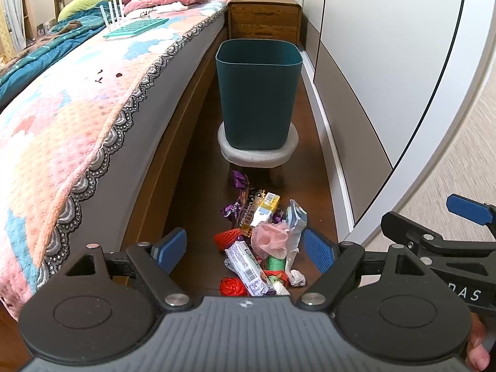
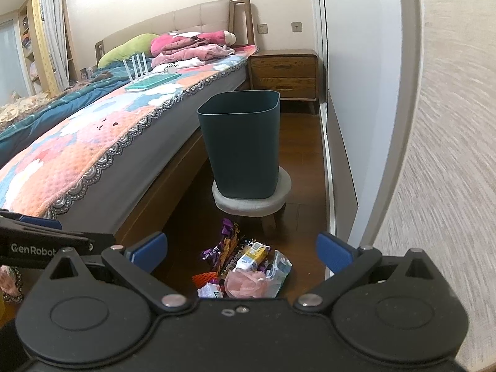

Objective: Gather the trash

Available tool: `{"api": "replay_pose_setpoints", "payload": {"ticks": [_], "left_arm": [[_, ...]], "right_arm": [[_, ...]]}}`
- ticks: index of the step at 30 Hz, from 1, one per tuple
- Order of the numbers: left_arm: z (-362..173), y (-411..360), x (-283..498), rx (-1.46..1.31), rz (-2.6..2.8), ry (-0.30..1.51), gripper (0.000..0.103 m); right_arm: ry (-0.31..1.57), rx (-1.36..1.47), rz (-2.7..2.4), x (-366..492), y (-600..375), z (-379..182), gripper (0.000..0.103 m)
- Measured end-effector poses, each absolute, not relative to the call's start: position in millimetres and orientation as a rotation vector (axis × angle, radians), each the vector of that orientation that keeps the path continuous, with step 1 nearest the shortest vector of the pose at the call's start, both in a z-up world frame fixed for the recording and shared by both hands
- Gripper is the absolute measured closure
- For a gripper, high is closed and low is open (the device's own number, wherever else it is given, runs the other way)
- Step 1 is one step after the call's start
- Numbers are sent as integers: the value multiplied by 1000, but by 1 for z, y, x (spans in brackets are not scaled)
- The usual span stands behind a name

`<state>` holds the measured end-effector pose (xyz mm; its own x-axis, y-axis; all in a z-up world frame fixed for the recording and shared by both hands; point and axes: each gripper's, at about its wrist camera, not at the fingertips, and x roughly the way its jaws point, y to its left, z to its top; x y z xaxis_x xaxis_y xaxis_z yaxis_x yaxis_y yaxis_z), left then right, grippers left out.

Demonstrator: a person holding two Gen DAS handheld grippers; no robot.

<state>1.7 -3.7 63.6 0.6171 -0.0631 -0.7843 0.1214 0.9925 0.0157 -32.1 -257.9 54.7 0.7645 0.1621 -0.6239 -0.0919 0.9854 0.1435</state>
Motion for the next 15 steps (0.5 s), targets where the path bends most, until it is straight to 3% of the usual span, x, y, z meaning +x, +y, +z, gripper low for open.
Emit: {"api": "replay_pose_setpoints", "payload": {"ticks": [15], "left_arm": [[49, 0, 43, 130, -102, 910, 20]], "right_arm": [[684, 95, 134, -15, -255, 40, 0]]}}
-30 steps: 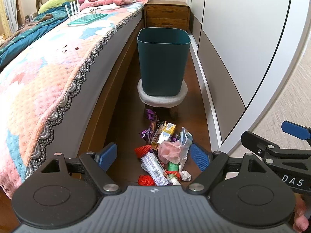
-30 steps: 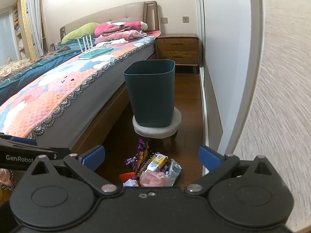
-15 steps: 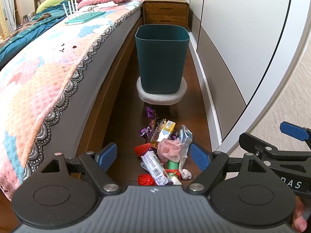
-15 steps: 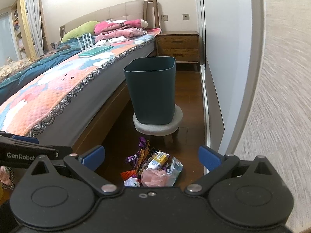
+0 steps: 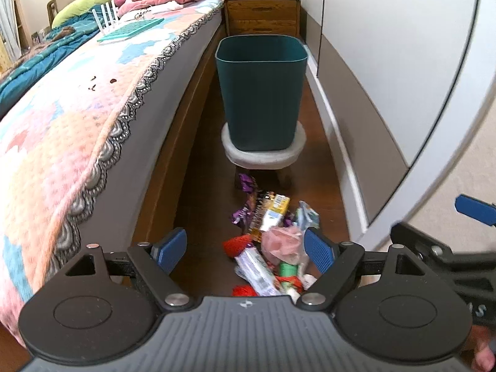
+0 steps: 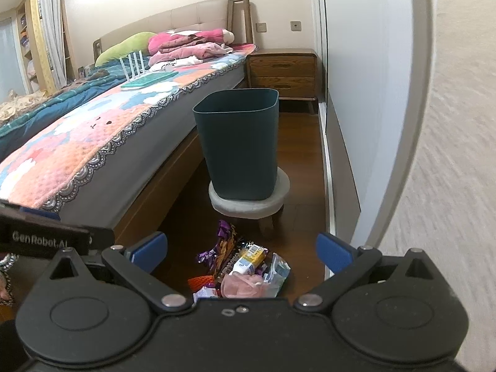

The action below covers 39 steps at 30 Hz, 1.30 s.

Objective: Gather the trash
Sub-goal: 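Lower left tool onto white-purple snack bag while right tool grasps pink mesh bag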

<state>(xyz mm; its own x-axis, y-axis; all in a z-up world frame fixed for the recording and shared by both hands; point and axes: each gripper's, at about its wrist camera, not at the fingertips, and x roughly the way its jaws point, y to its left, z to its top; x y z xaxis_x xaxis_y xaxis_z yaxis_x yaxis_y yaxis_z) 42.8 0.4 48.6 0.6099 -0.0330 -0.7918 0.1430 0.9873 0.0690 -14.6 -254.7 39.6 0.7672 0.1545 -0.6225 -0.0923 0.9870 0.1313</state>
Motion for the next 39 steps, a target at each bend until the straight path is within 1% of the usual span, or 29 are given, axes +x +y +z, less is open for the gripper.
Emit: {"api": "replay_pose_setpoints", "payload": {"ticks": [8, 13, 14, 16, 18, 19, 20, 22, 25, 29, 33, 39], "left_arm": [[16, 20, 112, 157, -102, 910, 20], [-27, 22, 155, 172, -125, 926, 20], [-37, 22, 162, 174, -133, 939, 20], [-59, 21, 177, 170, -163, 975, 20], [-86, 18, 190, 180, -177, 1029, 20], [-102, 15, 196, 180, -180, 1062, 20], [-114, 13, 201, 182, -176, 1090, 20], [-141, 8, 210, 193, -176, 1150, 20], [-182, -1, 222, 222, -160, 1247, 20], [-228, -7, 229, 265, -131, 1326, 21], [-260, -14, 233, 299, -137, 1384, 21], [-302, -21, 246, 265, -115, 1462, 21]], "right_arm": [[729, 107, 186, 21, -240, 0, 0], [771, 111, 218, 53, -228, -33, 0], [797, 85, 221, 64, -220, -47, 1], [806, 77, 235, 67, -216, -54, 1], [838, 52, 248, 75, -209, -73, 2], [876, 46, 244, 80, -204, -93, 2], [876, 46, 244, 80, -204, -93, 3], [909, 55, 244, 85, -200, -113, 3], [976, 29, 271, 91, -191, -145, 8], [1052, 43, 267, 103, -186, -180, 9], [1083, 22, 283, 121, -186, -207, 10], [1114, 0, 284, 151, -195, -247, 11]]}}
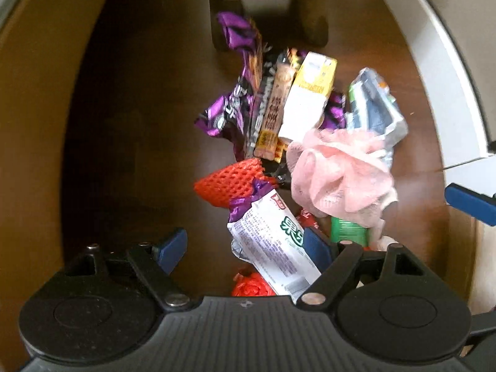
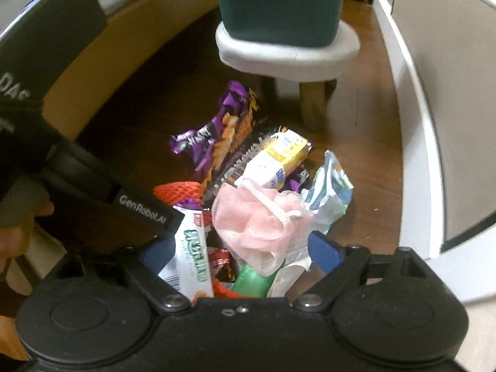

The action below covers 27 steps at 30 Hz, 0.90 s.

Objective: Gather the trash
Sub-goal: 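Lower left tool onto white-purple snack bag while right tool grasps pink mesh bag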

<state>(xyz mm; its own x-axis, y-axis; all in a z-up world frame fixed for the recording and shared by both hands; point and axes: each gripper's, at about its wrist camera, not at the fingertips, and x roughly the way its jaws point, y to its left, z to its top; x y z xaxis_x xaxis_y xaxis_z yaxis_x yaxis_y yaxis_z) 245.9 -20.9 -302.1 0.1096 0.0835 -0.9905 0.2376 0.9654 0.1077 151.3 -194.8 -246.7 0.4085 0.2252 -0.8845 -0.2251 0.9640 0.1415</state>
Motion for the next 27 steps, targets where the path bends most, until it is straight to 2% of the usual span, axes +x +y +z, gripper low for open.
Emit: {"api": "replay_pose_setpoints", "payload": {"ticks": [9, 11, 13, 17, 18, 19, 22, 24, 26, 27], "left_arm": [[-353, -17, 260, 195, -63, 1566, 21], [-361, -14, 261, 160, -64, 1583, 23], [-367, -10, 261, 128, -60, 1606, 30], [-377, -5, 261, 89, -61, 1632, 33], [-378, -5, 261, 75, -66, 1637, 39], [-378, -4, 261, 54, -73, 1643, 41], [-380, -4, 263, 25, -77, 1649, 43], [-380, -4, 263, 20, -78, 1647, 45], [-379, -4, 262, 19, -77, 1642, 46], [-379, -4, 262, 22, -78, 1639, 46]], "right_arm": [[1110, -184, 355, 168, -185, -304, 15], [1101, -218, 367, 170, -183, -313, 23], [1105, -238, 379, 174, -182, -322, 29], [1107, -249, 390, 180, -185, -331, 48], [1107, -243, 385, 180, -187, -332, 51], [1110, -230, 381, 181, -189, -332, 55], [1112, -192, 365, 184, -194, -333, 71], [1108, -167, 345, 185, -197, -332, 77], [1103, -141, 322, 185, -200, -330, 88], [1097, -132, 311, 185, -201, -329, 89]]}}
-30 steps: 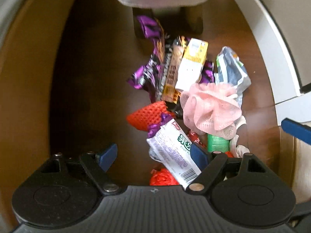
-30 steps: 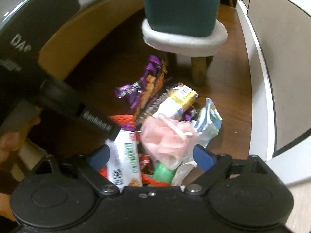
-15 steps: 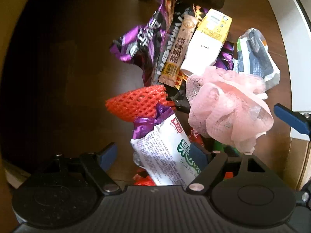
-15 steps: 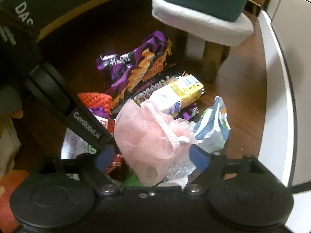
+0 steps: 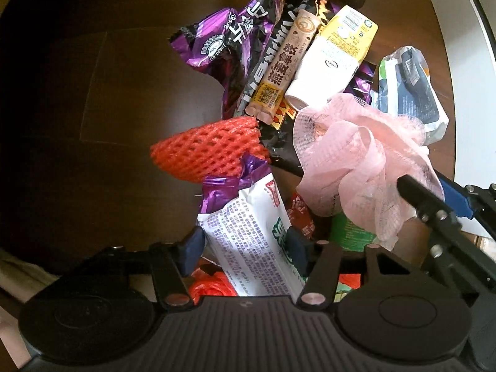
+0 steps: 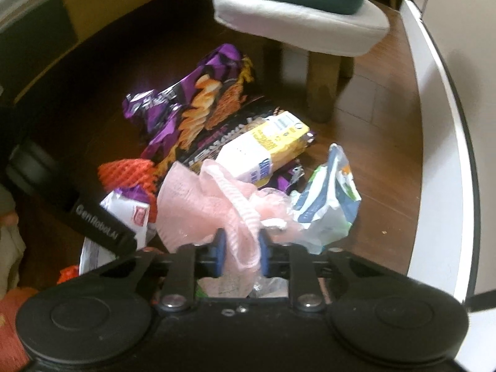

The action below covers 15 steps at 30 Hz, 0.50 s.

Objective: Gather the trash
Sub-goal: 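Lower left tool onto white-purple snack bag while right tool grasps pink mesh bag, then lift both held bags and carry them over the green wastebasket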

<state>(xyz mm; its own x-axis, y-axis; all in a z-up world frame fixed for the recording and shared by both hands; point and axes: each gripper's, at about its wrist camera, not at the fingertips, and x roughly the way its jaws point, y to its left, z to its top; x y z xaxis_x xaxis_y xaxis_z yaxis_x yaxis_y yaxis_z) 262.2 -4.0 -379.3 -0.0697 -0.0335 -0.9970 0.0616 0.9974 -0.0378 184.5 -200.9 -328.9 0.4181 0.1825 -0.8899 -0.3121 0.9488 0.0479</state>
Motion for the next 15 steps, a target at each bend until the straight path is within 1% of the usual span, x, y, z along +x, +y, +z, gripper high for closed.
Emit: {"api": "replay_pose_setpoints", "payload": {"ticks": [2, 5, 10, 15], "left_arm": [[-376, -4, 260, 21, -83, 1628, 47], [-367, -3, 256, 15, -87, 1615, 48], [-345, -5, 251, 34, -102, 1570, 49], [-310, -8, 247, 47, -125, 1506, 49]], "right_arm": [[1077, -113, 284, 183, -203, -326, 95], [1070, -97, 262, 180, -205, -321, 98], [1050, -56, 224, 173, -209, -305, 100], [1014, -11, 205, 163, -213, -278, 100]]}}
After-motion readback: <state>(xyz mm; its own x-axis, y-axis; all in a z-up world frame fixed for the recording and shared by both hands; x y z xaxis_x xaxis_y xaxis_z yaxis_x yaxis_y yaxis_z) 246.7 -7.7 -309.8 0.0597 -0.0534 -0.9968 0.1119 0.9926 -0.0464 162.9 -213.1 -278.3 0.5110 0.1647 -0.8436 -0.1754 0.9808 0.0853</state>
